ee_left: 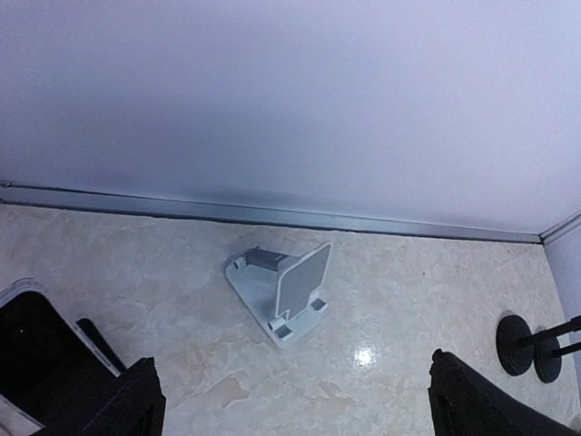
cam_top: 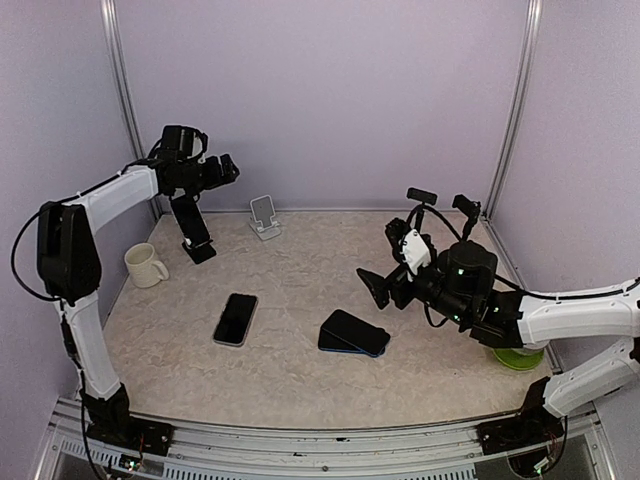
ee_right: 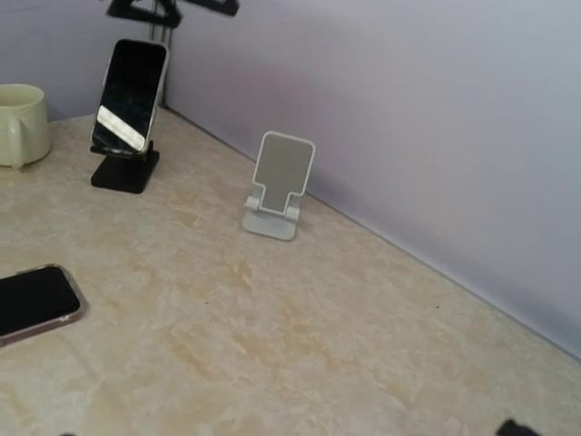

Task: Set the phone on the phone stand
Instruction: Pick up the phone stand from the corner of the board.

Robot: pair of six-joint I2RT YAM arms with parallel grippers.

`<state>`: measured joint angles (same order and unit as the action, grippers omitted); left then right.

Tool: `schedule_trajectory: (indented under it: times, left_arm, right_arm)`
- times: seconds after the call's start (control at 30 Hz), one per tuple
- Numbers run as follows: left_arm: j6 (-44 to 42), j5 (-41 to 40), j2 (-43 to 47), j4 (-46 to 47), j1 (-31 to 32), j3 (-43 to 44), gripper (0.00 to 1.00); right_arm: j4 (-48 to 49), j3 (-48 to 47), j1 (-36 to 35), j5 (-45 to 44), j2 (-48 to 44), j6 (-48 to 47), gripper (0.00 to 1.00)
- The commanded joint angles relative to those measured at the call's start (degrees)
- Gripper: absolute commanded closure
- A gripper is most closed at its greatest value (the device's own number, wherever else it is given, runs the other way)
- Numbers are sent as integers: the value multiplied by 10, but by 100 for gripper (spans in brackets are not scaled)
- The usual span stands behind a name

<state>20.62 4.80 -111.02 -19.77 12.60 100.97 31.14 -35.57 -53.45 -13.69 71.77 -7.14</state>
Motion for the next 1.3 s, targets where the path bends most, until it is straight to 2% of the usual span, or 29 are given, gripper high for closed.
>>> schedule_trajectory:
  times: [0.0, 0.47, 0.8, 1.0, 1.13, 1.27]
  left_arm:
    - [-29, 62, -37, 62, 6, 8, 1]
    - [-29, 106, -156, 128, 6, 44, 2]
    - [-21, 138, -228, 163, 0, 97, 9]
    - [-19, 160, -257, 178, -9, 111, 17]
    - [-11, 179, -267, 193, -14, 109, 30]
    - [-10, 191, -278, 202, -16, 113, 36]
  right_arm:
    - [-42, -26, -3, 14, -16, 25, 0]
    - [-94, -32, -4, 27, -35, 53, 0]
    - [-113, -36, -4, 23, -32, 57, 0]
    - [-117, -43, -4, 20, -27, 51, 0]
    - [-124, -51, -4, 18, -19, 47, 0]
    - [-127, -56, -4, 20, -15, 47, 0]
